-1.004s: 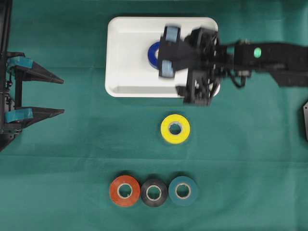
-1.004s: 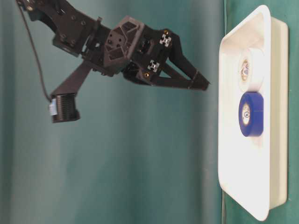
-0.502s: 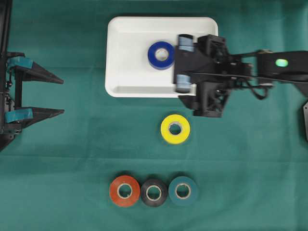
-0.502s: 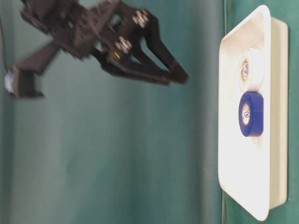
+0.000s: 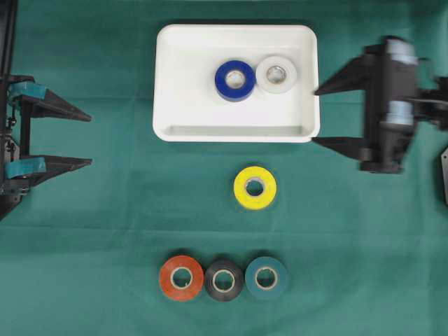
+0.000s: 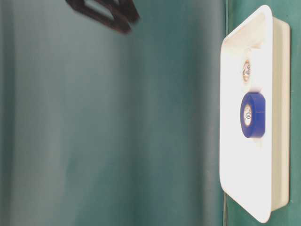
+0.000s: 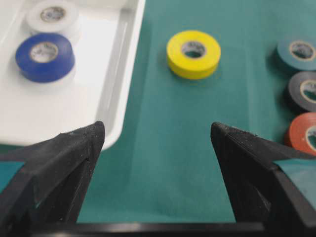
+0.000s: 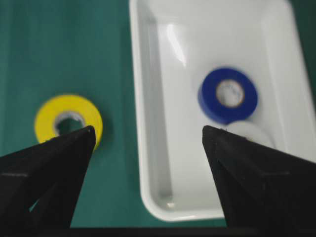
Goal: Pick up the tape from a random location and place it into the white case.
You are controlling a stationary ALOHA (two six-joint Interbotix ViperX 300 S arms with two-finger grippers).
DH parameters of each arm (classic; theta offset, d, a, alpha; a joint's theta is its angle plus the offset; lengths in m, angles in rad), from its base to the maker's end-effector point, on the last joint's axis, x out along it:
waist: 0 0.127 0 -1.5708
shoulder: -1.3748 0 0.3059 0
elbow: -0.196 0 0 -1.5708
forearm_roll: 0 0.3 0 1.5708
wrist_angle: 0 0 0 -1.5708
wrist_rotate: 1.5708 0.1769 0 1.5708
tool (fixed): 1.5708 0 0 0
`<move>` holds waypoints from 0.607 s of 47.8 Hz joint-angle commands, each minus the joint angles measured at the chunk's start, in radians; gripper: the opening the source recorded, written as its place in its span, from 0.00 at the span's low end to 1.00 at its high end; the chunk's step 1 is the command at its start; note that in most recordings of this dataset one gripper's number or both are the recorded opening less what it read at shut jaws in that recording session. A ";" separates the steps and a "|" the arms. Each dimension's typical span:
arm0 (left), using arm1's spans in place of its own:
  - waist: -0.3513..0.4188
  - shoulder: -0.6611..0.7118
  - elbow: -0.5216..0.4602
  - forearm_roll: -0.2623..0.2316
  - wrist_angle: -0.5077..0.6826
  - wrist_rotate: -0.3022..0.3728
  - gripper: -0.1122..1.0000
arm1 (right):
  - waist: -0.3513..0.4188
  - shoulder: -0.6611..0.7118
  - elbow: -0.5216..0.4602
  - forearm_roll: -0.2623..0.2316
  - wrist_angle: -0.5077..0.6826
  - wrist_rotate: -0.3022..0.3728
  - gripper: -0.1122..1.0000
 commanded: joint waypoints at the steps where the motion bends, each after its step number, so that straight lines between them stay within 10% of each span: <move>1: -0.002 -0.003 -0.017 -0.002 -0.005 0.002 0.91 | 0.003 -0.084 0.055 0.002 -0.060 0.002 0.88; 29: -0.002 -0.009 -0.017 -0.002 -0.003 0.005 0.91 | 0.003 -0.279 0.425 0.011 -0.347 0.069 0.88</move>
